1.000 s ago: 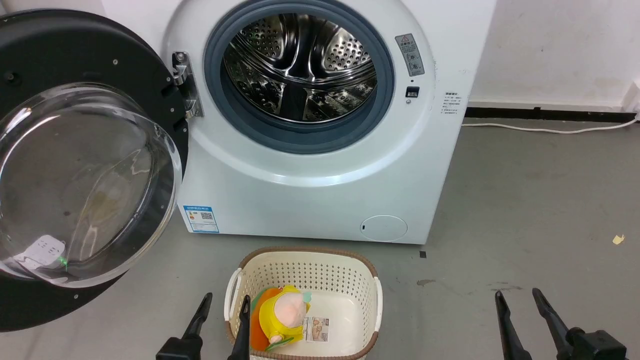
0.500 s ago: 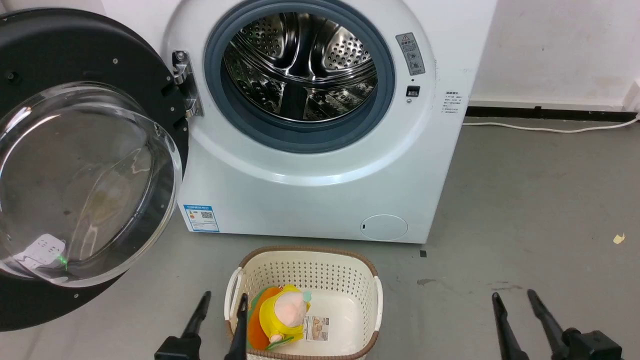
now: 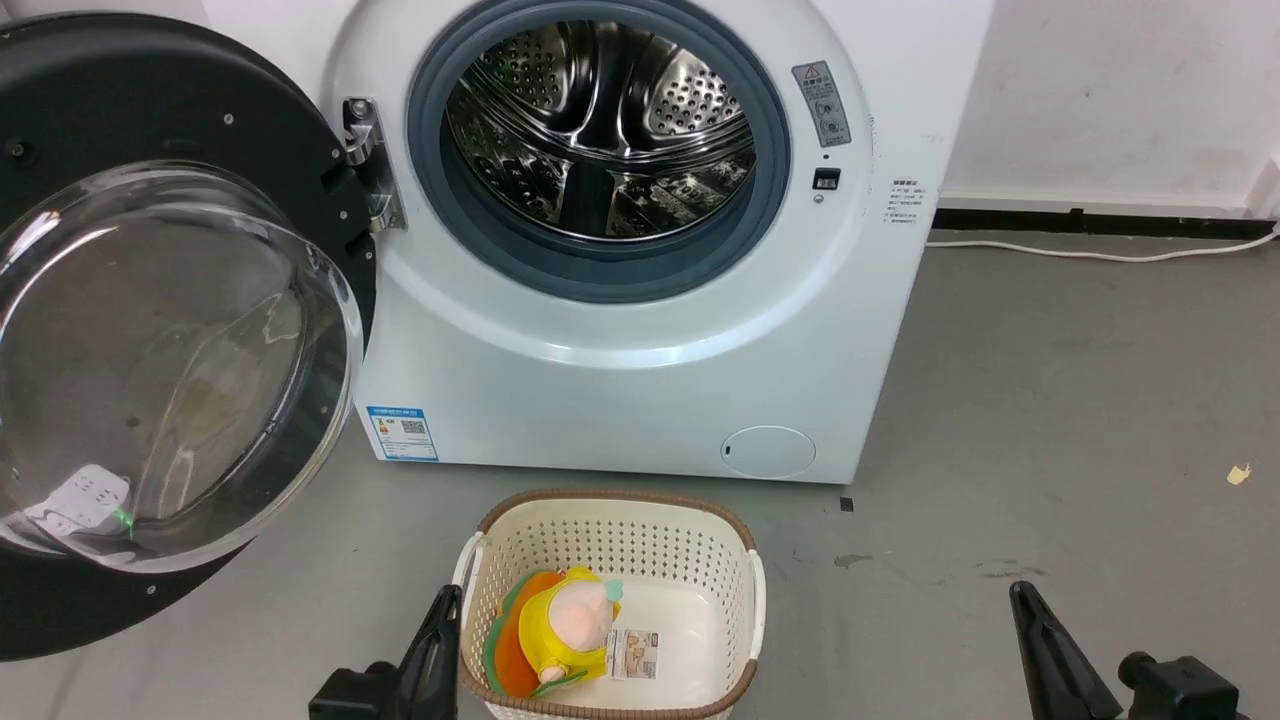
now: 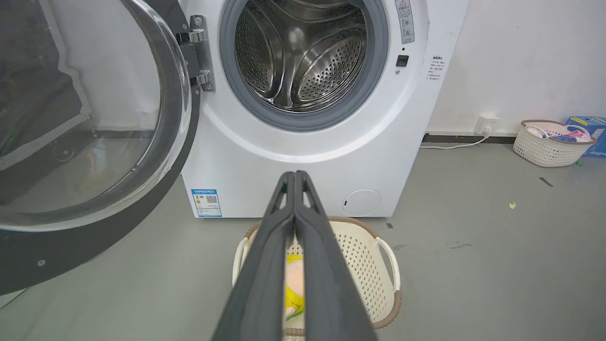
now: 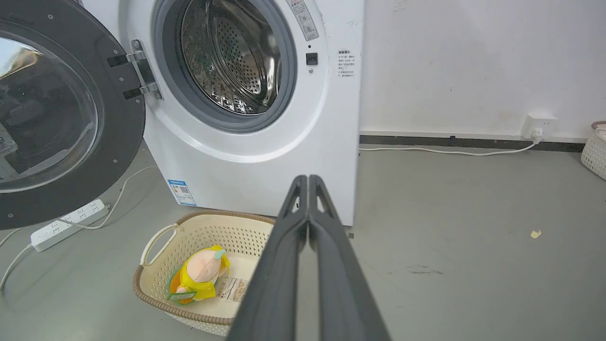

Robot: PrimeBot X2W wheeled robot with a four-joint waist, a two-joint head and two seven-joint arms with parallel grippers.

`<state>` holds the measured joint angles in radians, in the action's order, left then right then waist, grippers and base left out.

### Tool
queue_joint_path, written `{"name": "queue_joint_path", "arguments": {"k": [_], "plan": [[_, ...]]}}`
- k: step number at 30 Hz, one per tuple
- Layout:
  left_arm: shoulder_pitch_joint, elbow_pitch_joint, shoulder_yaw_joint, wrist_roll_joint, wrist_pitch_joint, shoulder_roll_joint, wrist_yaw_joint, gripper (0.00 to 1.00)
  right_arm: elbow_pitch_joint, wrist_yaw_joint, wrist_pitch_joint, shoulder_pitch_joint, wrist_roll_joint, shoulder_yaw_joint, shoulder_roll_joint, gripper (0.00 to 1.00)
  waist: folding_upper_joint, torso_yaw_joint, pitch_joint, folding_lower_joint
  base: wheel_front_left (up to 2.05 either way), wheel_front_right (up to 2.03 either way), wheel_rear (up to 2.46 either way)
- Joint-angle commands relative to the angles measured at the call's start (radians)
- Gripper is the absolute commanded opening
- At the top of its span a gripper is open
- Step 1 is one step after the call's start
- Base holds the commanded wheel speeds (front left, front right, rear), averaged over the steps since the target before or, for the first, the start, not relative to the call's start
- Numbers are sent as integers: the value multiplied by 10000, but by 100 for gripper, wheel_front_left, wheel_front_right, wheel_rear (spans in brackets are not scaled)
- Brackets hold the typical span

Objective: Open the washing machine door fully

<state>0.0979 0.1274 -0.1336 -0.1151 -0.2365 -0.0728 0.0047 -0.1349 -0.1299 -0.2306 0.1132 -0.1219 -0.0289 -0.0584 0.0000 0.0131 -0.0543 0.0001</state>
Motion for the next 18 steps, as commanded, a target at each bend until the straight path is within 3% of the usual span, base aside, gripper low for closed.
{"name": "queue_joint_path", "arguments": {"k": [1,18], "plan": [[-96,-90,70,95,72,20,-5,0,75,-1,41,-105,114,6,10,0,0,-2,8,0,0,0,0],[-222,-258,250,245,398,50,-11,0,256,-2,362,-250,271,46,20,0,0,-21,84,0,0,0,0]]}}
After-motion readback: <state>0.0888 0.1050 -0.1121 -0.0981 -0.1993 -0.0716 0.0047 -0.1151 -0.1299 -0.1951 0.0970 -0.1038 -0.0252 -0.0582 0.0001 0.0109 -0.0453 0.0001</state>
